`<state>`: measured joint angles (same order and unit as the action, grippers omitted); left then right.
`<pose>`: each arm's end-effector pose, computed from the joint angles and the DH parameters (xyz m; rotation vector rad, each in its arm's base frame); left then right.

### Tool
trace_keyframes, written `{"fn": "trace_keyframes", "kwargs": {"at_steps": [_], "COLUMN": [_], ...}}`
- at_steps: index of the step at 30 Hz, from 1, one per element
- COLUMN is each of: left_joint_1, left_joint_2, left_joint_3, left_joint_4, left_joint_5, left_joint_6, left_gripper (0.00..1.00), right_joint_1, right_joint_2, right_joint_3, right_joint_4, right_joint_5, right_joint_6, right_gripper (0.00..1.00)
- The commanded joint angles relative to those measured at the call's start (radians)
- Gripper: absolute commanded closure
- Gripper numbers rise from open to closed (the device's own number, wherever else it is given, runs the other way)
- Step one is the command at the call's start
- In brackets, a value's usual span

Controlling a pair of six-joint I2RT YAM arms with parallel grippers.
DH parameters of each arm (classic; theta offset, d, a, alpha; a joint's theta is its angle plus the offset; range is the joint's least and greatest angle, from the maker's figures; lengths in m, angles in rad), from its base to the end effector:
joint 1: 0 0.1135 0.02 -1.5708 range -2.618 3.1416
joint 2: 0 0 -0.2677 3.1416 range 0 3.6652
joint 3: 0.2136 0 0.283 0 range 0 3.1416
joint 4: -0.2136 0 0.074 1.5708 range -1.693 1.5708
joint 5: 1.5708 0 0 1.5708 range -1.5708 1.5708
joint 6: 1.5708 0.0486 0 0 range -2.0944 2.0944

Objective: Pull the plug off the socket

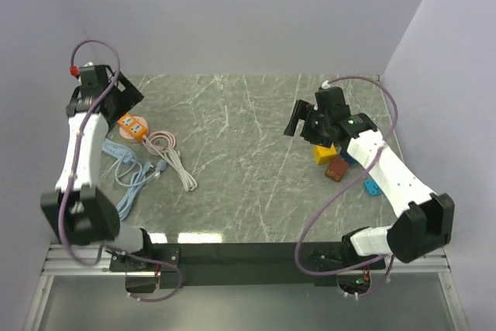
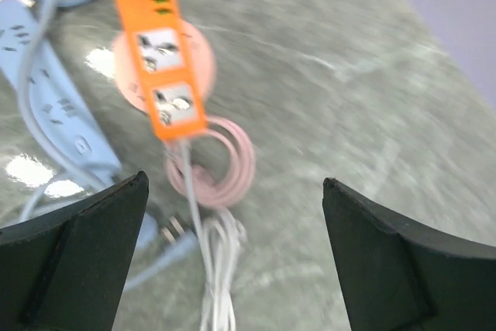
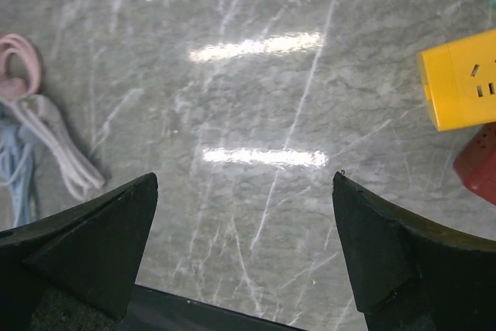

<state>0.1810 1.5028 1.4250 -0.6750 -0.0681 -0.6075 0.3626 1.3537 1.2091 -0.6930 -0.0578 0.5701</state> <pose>0.3649 0.0701 0.3352 -0.9248 2.1335 -0.1359 0.3044 0.1185 0.3034 0.2283 2.4569 0.4897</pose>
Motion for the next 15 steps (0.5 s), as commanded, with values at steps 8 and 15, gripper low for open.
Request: {"fn": "trace_keyframes", "kwargs": {"at_steps": [8,15], "left_joint_1": [-0.054,-0.11], "left_joint_2": [-0.542,-0.688], "left_joint_3": [-0.423,-0.515], "left_joint_4": [0.083,-0.099], "left_joint_5": [0.413,0.458], "left_joint_6": [0.034,0.087], "left_gripper": [0.01,0.01], "right_joint_1": [0.016,0.021], "right_joint_2": [-0.325,-0.579], "right_joint_3": [-0.104,-0.171], "right_joint_4": [0.026,-0.082], "right_joint_5": [-0.044,-0.059], "right_joint_6": [-0.009,0.063], "right_gripper": [0.0,0.0]}}
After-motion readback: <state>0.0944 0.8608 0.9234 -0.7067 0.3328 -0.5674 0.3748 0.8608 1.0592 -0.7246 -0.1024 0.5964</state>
